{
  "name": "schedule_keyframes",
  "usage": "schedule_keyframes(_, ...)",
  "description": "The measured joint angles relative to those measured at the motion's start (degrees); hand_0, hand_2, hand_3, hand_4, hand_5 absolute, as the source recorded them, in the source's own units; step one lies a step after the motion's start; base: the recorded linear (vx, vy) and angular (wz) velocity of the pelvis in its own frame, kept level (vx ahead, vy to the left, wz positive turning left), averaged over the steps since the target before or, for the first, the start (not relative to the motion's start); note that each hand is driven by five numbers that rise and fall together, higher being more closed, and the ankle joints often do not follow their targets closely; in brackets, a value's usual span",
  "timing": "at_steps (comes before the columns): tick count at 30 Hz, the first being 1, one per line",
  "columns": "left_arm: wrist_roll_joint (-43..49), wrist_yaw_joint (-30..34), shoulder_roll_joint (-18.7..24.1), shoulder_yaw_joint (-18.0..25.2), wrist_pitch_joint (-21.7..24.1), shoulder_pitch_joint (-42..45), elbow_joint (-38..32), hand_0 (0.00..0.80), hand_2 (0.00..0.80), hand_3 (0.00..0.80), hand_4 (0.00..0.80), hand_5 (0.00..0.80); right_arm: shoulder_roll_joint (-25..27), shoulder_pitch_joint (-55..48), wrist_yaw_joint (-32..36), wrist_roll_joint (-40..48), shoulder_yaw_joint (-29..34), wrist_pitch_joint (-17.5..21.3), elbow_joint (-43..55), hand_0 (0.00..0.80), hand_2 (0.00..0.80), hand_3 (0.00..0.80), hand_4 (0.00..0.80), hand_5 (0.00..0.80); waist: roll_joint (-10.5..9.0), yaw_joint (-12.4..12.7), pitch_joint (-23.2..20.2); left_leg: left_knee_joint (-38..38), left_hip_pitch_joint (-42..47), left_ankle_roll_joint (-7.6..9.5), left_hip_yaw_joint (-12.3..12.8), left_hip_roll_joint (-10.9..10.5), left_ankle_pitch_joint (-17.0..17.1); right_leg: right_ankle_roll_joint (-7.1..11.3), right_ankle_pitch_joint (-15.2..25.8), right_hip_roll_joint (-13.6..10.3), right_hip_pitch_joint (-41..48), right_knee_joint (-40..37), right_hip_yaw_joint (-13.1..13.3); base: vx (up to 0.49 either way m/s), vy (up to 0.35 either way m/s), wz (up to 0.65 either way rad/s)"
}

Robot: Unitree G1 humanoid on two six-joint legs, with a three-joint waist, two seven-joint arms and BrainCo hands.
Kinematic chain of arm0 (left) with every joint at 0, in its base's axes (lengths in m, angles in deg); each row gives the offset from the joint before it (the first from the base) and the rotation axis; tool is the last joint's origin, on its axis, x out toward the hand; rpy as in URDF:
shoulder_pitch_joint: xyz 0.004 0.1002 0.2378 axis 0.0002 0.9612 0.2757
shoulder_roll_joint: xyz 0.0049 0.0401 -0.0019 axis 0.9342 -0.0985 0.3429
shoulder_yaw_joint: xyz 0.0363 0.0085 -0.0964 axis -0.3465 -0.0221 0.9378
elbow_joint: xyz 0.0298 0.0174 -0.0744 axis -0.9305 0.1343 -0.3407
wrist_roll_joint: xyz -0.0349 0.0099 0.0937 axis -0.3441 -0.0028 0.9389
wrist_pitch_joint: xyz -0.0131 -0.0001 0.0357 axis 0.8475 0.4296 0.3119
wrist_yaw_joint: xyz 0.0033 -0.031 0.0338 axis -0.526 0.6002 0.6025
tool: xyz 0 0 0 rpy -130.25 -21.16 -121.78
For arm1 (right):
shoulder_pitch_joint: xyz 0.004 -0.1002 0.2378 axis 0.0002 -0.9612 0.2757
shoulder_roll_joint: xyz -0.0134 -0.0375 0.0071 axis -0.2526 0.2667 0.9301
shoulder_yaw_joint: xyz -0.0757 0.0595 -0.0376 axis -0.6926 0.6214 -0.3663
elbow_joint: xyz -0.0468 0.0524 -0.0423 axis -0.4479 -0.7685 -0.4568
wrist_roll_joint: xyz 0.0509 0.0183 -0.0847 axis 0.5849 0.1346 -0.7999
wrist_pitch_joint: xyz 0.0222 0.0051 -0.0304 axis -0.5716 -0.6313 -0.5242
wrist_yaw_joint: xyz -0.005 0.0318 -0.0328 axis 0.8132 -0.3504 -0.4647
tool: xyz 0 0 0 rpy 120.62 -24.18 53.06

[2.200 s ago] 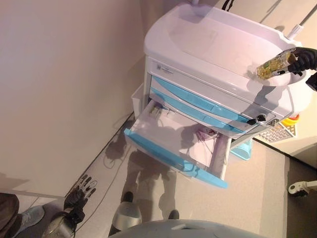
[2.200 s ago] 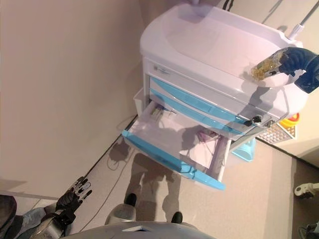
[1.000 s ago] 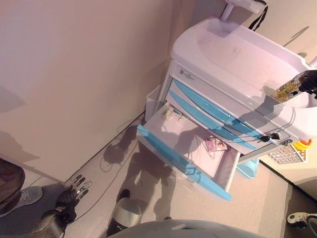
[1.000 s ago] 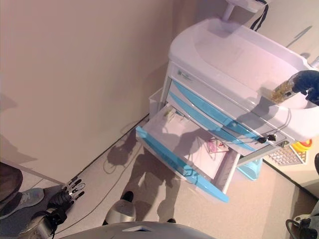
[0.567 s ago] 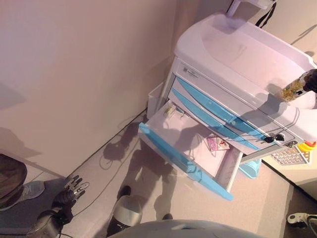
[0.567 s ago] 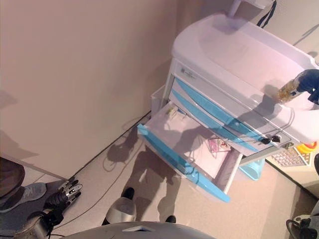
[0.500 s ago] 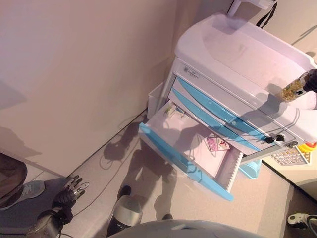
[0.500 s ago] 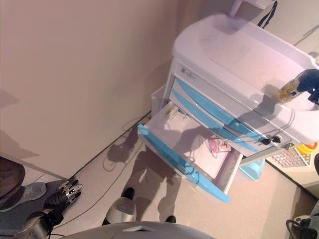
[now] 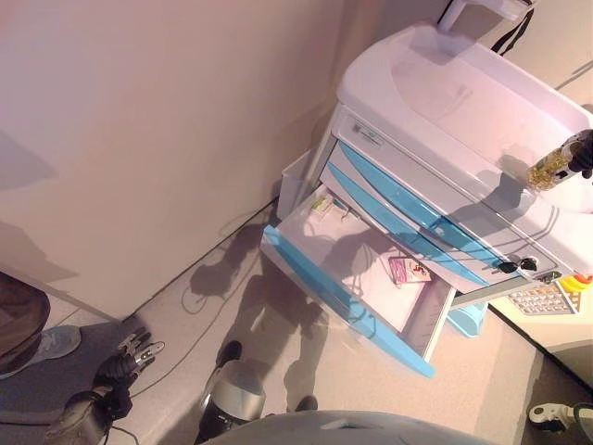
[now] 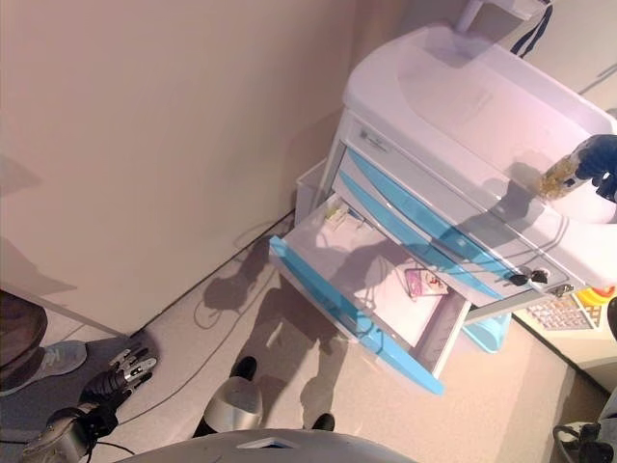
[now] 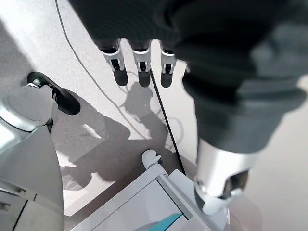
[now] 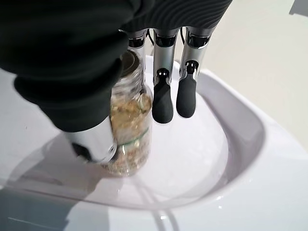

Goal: Open the drawer and pick up the medicine

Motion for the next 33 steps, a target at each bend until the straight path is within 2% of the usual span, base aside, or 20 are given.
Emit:
schedule_keyframes(18, 0.0, 0.2, 0.1, 0.0, -1.0, 0.0, -1.6, 0.000, 0.000, 0.000, 0.000, 0.000, -0.3, 0.0, -6.6, -4.1, 0.0, -3.5, -0.2, 0.000, 0.000, 0.000, 0.000, 0.000, 0.05, -0.1, 0.0, 0.5, 0.3, 0.00, -0.1, -0.1, -0.1, 0.01, 0.0, 0.0, 0.6, 0.0, 0.1, 0.000, 0.000, 0.00)
schedule_keyframes(24, 0.0, 0.2, 0.1, 0.0, -1.0, 0.0, -1.6, 0.000, 0.000, 0.000, 0.000, 0.000, -0.2, 1.0, -6.6, -4.0, 0.0, -4.0, 0.2, 0.000, 0.000, 0.000, 0.000, 0.000, 0.17, -0.5, 0.1, 0.6, 0.6, 0.00, 0.2, -0.1, -0.1, 0.01, 0.0, -0.1, 0.8, 0.0, 0.3, -0.001, 0.002, -0.01)
schedule_keyframes(33, -0.1, 0.6, 0.1, 0.0, -1.0, 0.5, -1.7, 0.000, 0.000, 0.000, 0.000, 0.000, 1.4, 9.8, -6.5, 3.3, -2.8, -4.0, 6.1, 0.000, 0.000, 0.000, 0.000, 0.000, 0.37, -3.1, 0.0, 0.5, 1.6, 0.10, 1.7, 0.1, -0.4, -0.21, 0.2, -0.1, 0.8, 0.0, 1.9, -0.040, 0.013, -0.09)
